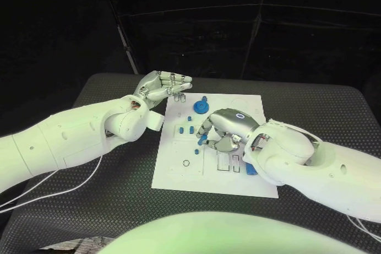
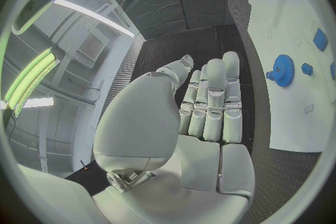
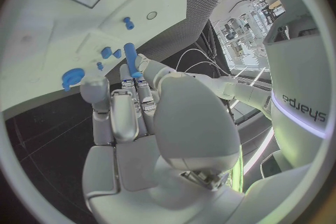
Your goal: Assemble the parts on the task board
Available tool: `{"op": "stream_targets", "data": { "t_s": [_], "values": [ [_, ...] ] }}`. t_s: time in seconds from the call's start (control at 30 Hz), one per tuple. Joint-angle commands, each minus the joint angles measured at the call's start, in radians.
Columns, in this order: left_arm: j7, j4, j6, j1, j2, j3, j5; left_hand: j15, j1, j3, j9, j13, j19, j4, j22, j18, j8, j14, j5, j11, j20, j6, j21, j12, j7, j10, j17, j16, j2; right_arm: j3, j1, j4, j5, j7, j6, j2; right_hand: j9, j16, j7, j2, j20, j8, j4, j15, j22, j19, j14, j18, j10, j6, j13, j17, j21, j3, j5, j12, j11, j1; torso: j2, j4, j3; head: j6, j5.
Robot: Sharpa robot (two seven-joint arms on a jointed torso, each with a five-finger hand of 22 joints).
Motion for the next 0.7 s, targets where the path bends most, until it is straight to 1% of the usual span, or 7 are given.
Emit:
{"op": "stream_targets", "data": {
  "t_s": [0.03, 0.07, 0.13, 0.37, 0.5, 0.53, 0.7],
  "values": [
    [0.003, 0.002, 0.007, 0.002, 0.003, 0.001, 0.004, 0.000, 0.001, -0.005, 0.000, 0.001, -0.002, -0.001, -0.001, 0.005, 0.000, -0.009, 0.003, 0.001, 0.007, -0.008, -0.003, 0.007, 0.002, -0.007, -0.001, -0.006, 0.007, -0.018, 0.001, -0.019, 0.013, 0.052, 0.000, 0.027, 0.000, 0.002, -0.001, 0.007, 0.001, 0.004, -0.003, -0.006, -0.003, 0.002, 0.032, -0.016, 0.043, 0.006, 0.005, -0.003, 0.002, 0.006, 0.008, 0.004, -0.036, 0.010, 0.001, -0.0006, 0.0013, -0.004, 0.008],
    [0.003, 0.002, 0.008, 0.002, 0.003, 0.001, 0.004, 0.000, 0.001, -0.005, 0.000, 0.001, -0.002, -0.001, -0.001, 0.005, 0.000, -0.009, 0.003, 0.001, 0.007, -0.008, -0.003, 0.007, 0.002, -0.007, -0.001, -0.006, 0.007, -0.022, 0.001, -0.024, 0.012, 0.055, 0.002, 0.033, 0.000, 0.002, -0.001, 0.007, 0.001, 0.004, -0.003, -0.006, -0.003, 0.002, 0.032, -0.016, 0.043, 0.006, 0.005, -0.003, 0.002, 0.006, 0.008, 0.004, -0.036, 0.010, 0.000, -0.0009, 0.0009, -0.005, 0.009],
    [0.003, 0.002, 0.008, 0.002, 0.004, 0.001, 0.004, 0.000, 0.001, -0.005, 0.000, 0.001, -0.002, -0.001, -0.001, 0.005, 0.000, -0.009, 0.003, 0.001, 0.007, -0.008, -0.003, 0.007, 0.002, -0.007, -0.001, -0.006, 0.007, -0.036, 0.000, -0.039, 0.009, 0.063, 0.006, 0.055, -0.001, 0.002, -0.001, 0.006, 0.001, 0.003, -0.003, -0.006, -0.004, 0.001, 0.032, -0.015, 0.043, 0.005, 0.005, -0.003, 0.002, 0.006, 0.008, 0.004, -0.035, 0.010, 0.001, -0.0019, 0.0014, -0.008, 0.012],
    [0.002, 0.001, 0.010, 0.002, 0.010, 0.001, 0.004, 0.000, 0.001, -0.005, 0.000, 0.001, -0.002, -0.001, -0.001, 0.005, 0.000, -0.009, 0.003, 0.001, 0.007, -0.008, -0.003, 0.007, 0.002, -0.007, -0.001, -0.006, 0.007, -0.058, -0.005, -0.082, -0.004, 0.076, 0.021, 0.102, -0.001, 0.001, -0.001, 0.006, 0.001, 0.003, -0.004, -0.006, -0.005, 0.000, 0.031, -0.015, 0.042, 0.005, 0.005, -0.004, 0.001, 0.007, 0.009, 0.003, -0.035, 0.009, 0.000, 0.0001, 0.0022, -0.013, 0.017],
    [0.002, 0.000, 0.011, 0.002, 0.012, 0.001, 0.004, 0.000, 0.001, -0.005, 0.000, 0.001, -0.002, -0.001, -0.001, 0.005, 0.000, -0.009, 0.003, 0.001, 0.007, -0.008, -0.003, 0.007, 0.002, -0.007, -0.001, -0.006, 0.007, -0.069, -0.009, -0.096, -0.007, 0.083, 0.027, 0.119, -0.001, 0.001, -0.001, 0.006, 0.002, 0.002, -0.004, -0.006, -0.007, -0.001, 0.031, -0.015, 0.042, 0.004, 0.005, -0.004, 0.001, 0.008, 0.010, 0.003, -0.035, 0.008, 0.001, -0.0006, 0.0023, -0.013, 0.021],
    [0.002, 0.000, 0.011, 0.002, 0.013, 0.001, 0.004, 0.000, 0.001, -0.005, 0.000, 0.001, -0.002, -0.001, -0.001, 0.005, 0.000, -0.009, 0.003, 0.001, 0.007, -0.008, -0.003, 0.007, 0.002, -0.007, -0.001, -0.006, 0.007, -0.070, -0.010, -0.097, -0.007, 0.084, 0.029, 0.121, -0.001, 0.001, -0.001, 0.006, 0.002, 0.002, -0.004, -0.006, -0.007, -0.001, 0.031, -0.015, 0.042, 0.004, 0.005, -0.004, 0.001, 0.008, 0.010, 0.003, -0.035, 0.008, 0.001, -0.0016, 0.0023, -0.014, 0.022],
    [0.001, -0.001, 0.012, 0.002, 0.015, 0.001, 0.004, 0.001, 0.002, -0.006, 0.000, 0.001, -0.001, 0.000, -0.002, 0.005, 0.001, -0.009, 0.003, 0.002, 0.008, -0.009, -0.005, 0.008, 0.002, -0.009, -0.001, -0.006, 0.009, -0.074, -0.015, -0.105, -0.008, 0.091, 0.044, 0.132, -0.002, 0.001, 0.000, 0.006, 0.002, 0.002, -0.004, -0.006, -0.008, -0.002, 0.031, -0.015, 0.041, 0.004, 0.005, -0.006, 0.000, 0.008, 0.011, 0.002, -0.035, 0.008, 0.000, -0.0020, 0.0022, -0.018, 0.024]
  ]
}}
